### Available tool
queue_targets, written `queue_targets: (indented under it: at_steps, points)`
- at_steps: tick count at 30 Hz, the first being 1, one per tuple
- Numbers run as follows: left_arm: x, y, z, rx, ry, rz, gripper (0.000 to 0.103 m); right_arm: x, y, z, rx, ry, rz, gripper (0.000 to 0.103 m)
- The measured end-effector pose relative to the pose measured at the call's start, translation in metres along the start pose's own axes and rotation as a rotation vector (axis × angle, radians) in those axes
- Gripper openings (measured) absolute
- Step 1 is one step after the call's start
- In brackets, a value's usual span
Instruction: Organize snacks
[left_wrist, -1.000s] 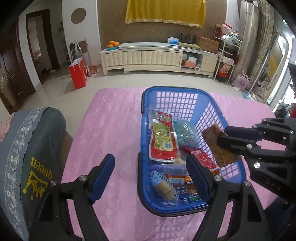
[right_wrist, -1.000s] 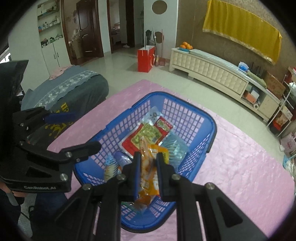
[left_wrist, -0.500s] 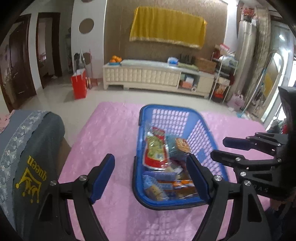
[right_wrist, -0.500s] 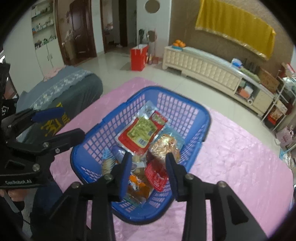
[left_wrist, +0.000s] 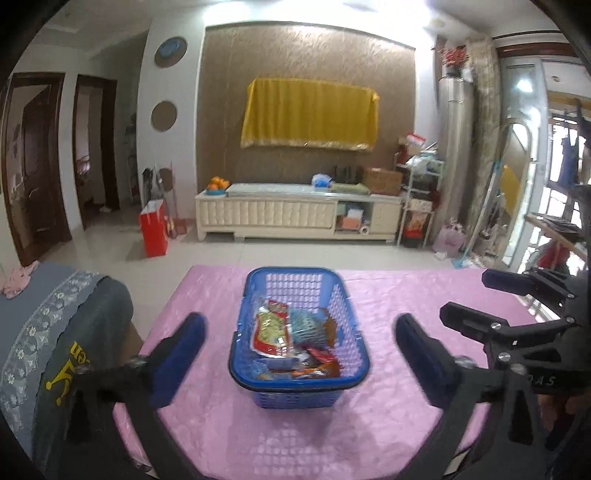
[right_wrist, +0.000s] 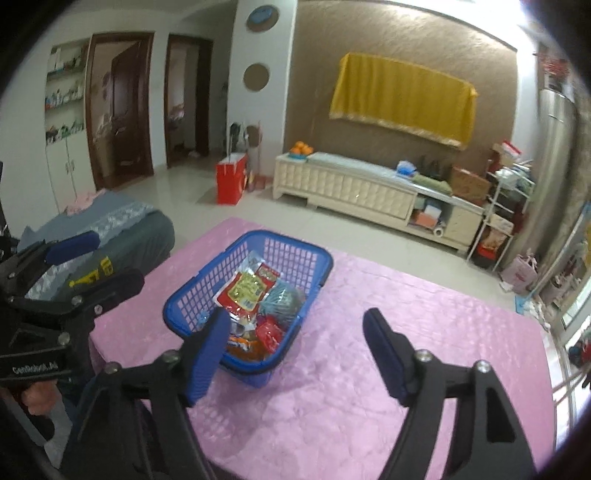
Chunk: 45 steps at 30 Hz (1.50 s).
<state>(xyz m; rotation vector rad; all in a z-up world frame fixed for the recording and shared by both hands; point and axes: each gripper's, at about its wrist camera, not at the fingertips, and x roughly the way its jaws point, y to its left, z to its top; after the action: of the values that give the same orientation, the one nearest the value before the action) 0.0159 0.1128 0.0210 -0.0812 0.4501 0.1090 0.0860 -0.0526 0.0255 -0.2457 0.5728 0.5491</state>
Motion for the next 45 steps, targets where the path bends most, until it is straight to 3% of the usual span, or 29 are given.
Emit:
queue_targets:
  at_steps: [5,8,22,45]
  points:
    - [-0.034,-0.017,-0.001,0.008,-0.03,0.005,0.103,-0.046,-0.006,-0.006,0.063,-0.09,-0.017,0.099]
    - [-0.048,-0.022,-0.004,0.014,-0.031,0.005,0.103,-0.063,-0.001,-0.007,0.05,-0.134,-0.041,0.103]
    - [-0.088,-0.037,-0.017,0.044,-0.053,0.028,0.103,-0.097,0.01,-0.017,0.033,-0.17,-0.032,0.103]
    - [-0.092,-0.037,-0.019,0.037,-0.047,0.017,0.103,-0.106,0.012,-0.032,0.068,-0.161,-0.016,0.103]
